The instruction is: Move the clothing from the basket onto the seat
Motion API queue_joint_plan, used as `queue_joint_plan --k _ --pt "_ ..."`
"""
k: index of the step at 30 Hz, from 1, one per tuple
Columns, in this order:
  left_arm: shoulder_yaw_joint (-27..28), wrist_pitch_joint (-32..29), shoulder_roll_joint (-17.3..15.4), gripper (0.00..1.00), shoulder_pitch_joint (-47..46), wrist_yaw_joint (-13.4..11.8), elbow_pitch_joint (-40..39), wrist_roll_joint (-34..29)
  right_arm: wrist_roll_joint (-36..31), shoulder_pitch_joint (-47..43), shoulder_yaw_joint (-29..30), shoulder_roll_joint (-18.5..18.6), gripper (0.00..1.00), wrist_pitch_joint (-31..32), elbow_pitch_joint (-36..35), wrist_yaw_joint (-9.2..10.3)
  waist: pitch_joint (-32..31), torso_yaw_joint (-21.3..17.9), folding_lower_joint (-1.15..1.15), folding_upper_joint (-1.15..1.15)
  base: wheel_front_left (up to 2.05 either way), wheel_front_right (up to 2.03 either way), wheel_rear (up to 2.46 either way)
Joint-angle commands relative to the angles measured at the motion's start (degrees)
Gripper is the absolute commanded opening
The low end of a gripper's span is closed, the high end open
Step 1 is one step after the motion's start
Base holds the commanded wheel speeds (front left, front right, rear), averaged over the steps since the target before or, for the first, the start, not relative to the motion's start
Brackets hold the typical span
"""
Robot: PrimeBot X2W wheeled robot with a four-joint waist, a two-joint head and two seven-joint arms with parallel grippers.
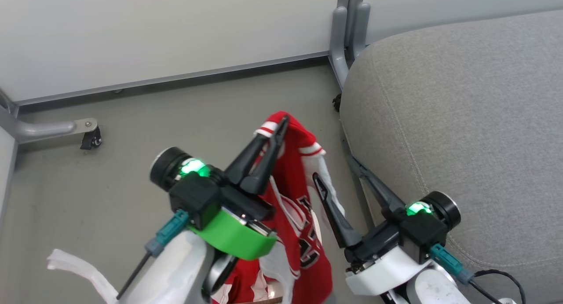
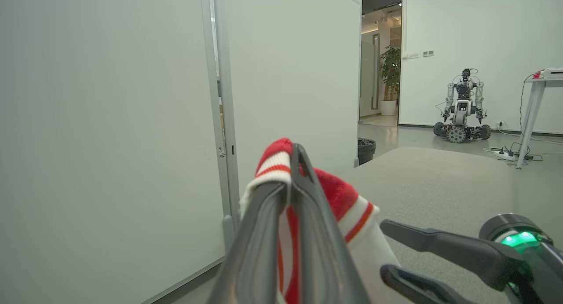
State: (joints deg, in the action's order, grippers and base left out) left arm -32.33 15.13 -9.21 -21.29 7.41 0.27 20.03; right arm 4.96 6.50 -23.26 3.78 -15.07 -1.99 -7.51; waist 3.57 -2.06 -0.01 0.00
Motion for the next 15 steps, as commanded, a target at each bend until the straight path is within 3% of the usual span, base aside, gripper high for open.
queue_joint_plan --k 1,8,14,15 --pt "-1.0 0.0 0.4 0.00 -1.3 0.1 -0.7 0.0 -0.2 0.7 -0.7 0.4 1.00 -0.2 1.0 0.04 0.0 0.4 0.01 0.00 0.00 0.00 0.00" --pt "-6.8 0.0 0.6 0.00 -3.4 0.1 -4.0 1.3 -0.3 0.9 -1.6 0.8 1.00 -0.2 7.4 0.04 -0.4 1.6 0.01 0.00 0.00 0.00 0.00" --pt "-8.5 0.0 0.2 0.00 -4.6 0.1 -5.6 1.1 0.4 0.9 -2.3 0.8 1.00 -0.2 11.3 0.04 -0.4 2.1 0.01 0.00 0.00 0.00 0.00" --pt "-8.7 0.0 0.1 0.00 -4.7 0.1 -5.4 1.1 0.8 0.9 -2.5 0.8 0.25 -0.2 11.9 0.04 -0.5 2.2 0.01 0.00 0.00 0.00 0.00"
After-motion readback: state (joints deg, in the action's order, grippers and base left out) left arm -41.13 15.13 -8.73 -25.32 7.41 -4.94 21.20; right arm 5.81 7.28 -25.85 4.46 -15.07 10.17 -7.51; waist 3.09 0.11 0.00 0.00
